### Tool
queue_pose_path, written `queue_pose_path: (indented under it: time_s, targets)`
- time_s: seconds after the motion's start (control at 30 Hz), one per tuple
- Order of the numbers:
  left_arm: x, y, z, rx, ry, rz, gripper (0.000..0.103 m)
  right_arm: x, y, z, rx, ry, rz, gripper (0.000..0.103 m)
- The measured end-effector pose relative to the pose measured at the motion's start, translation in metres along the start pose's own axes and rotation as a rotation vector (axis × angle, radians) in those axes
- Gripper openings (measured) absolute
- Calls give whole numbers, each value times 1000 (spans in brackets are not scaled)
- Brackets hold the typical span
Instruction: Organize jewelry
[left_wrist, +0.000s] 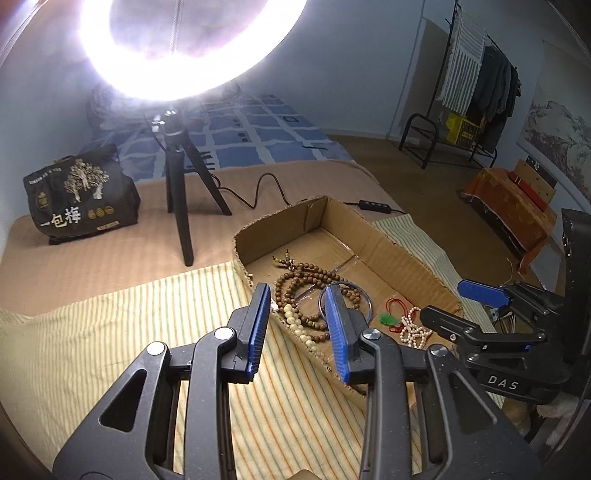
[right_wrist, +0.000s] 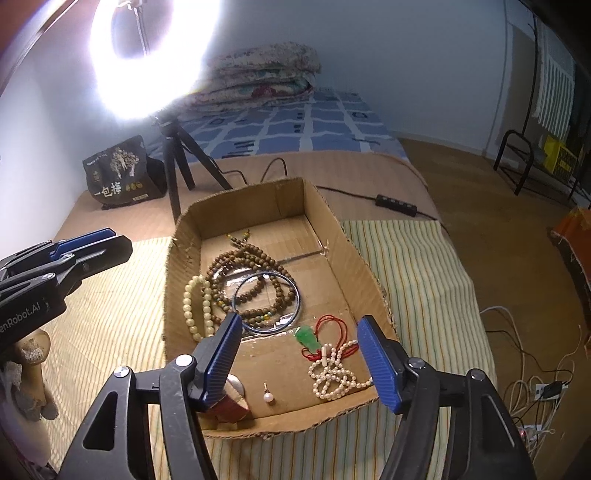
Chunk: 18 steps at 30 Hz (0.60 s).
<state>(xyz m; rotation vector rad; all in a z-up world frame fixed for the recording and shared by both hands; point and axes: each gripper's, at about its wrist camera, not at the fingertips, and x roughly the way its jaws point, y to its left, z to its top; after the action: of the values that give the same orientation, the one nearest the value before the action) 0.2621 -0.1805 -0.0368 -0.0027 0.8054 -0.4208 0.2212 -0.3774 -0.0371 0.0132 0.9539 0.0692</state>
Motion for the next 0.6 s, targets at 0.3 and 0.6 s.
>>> queue_pose_path:
  time_s: [0.3, 0.6]
  targets:
    - [-45, 6, -6, 14, -56, 15, 31, -46, 18, -3, -38, -101, -13, 83]
    - [-90, 4, -16, 27, -120, 28, 47, -78, 33, -11, -64, -159, -34, 93]
